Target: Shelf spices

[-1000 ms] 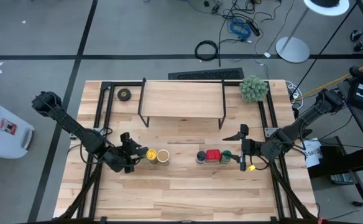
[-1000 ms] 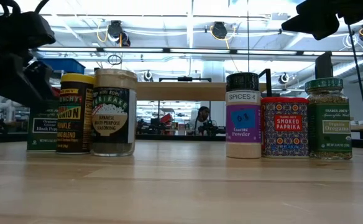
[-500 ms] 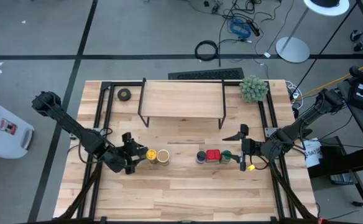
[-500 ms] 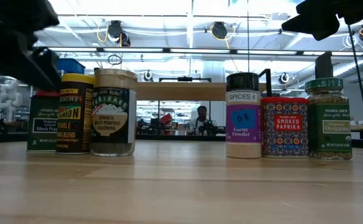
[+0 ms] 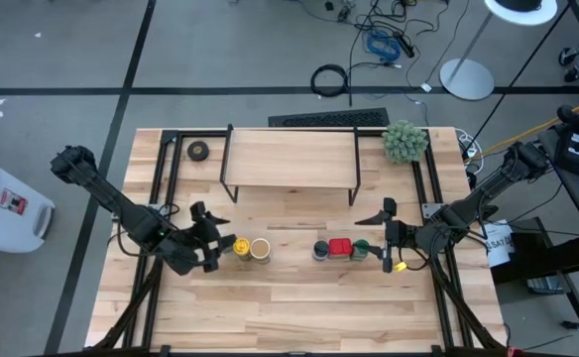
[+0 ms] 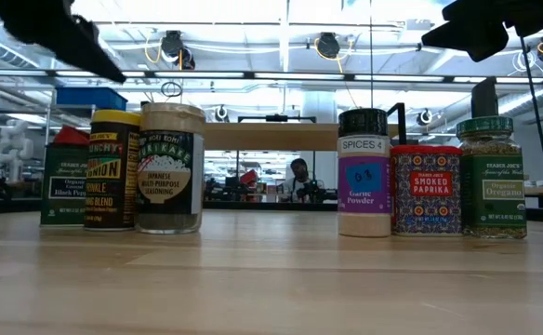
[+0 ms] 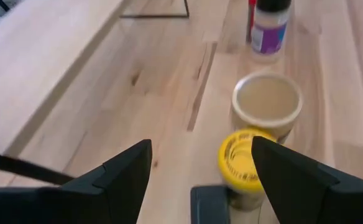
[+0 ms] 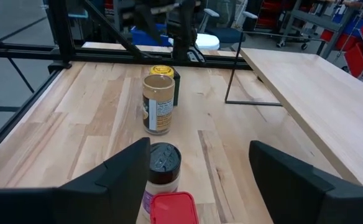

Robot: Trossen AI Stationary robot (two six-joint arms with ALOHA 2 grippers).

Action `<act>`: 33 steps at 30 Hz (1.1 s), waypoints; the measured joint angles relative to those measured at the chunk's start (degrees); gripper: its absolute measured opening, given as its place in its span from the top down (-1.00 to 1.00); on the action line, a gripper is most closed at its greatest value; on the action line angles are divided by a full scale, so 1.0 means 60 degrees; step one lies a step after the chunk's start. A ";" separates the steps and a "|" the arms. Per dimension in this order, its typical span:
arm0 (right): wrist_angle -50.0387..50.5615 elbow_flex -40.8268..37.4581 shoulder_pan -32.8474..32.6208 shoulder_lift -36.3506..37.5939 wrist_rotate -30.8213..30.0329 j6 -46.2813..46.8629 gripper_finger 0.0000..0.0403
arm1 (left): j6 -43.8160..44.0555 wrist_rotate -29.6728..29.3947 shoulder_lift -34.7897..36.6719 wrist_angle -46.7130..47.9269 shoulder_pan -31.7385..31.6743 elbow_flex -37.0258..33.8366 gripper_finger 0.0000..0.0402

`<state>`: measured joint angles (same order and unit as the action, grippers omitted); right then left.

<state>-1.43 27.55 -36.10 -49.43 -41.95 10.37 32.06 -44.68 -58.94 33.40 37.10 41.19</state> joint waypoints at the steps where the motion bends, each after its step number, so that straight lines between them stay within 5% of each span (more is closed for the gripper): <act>1: 0.0000 0.0000 0.0000 0.0000 0.0000 0.0003 -0.20 | 0.0002 -0.0092 0.0000 -0.0007 0.0000 0.0086 -0.42; 15: 0.0082 0.0000 0.0000 -0.0393 0.0051 0.0250 0.22 | -0.0473 -0.0923 -0.0004 -0.0925 0.0000 0.0190 -0.42; 21: 0.0084 0.0000 0.0000 -0.1130 0.0069 0.0663 0.25 | -0.0738 -0.2720 -0.0004 -0.2131 -0.0004 0.0190 -0.42; 28: -0.0642 0.0000 0.0000 -0.1377 0.0040 0.0193 0.25 | -0.2158 -0.2907 -0.0004 -0.3343 0.0000 0.0190 -0.42; 33: -0.1907 0.0000 -0.0003 -0.1377 0.0040 -0.0176 0.25 | -0.1833 -0.2551 -0.0004 -0.3457 0.0000 0.0190 -0.42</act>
<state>-12.87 27.55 -36.11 -57.69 -41.71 9.32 21.06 -59.98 -58.96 12.66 37.10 42.33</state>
